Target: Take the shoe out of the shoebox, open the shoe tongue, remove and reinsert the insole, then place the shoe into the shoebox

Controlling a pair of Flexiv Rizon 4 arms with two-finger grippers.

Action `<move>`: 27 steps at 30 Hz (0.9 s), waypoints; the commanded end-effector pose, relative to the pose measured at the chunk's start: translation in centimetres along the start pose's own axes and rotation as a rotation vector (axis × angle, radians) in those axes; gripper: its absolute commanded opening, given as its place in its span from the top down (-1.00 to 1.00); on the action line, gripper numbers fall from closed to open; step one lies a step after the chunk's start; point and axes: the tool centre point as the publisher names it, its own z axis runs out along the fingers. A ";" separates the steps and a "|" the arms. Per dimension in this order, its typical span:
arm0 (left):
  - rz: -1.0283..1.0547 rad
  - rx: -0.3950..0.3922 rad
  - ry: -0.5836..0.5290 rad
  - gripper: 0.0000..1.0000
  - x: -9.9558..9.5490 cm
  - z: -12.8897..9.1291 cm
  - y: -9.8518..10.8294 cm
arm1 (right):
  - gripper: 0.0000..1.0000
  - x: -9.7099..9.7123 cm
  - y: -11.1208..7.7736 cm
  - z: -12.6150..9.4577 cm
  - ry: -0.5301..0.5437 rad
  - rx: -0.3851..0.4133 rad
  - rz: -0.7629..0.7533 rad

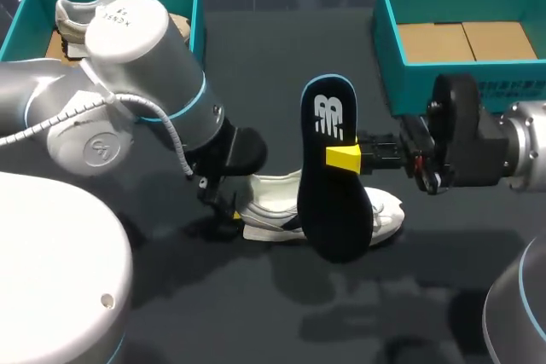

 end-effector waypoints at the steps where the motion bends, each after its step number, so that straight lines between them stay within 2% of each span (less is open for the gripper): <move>1: -0.003 -0.094 0.007 -1.00 -0.3 -0.6 -0.8 | 1.00 0.0 0.0 0.2 -0.002 0.000 0.001; 18: -0.006 -0.125 0.054 -1.00 0.0 -0.3 -1.9 | 1.00 0.0 0.0 0.2 -0.002 0.000 0.001; 27: -0.014 -0.117 0.065 -1.00 -0.4 -1.2 -2.5 | 1.00 0.0 0.0 0.2 -0.002 0.000 0.001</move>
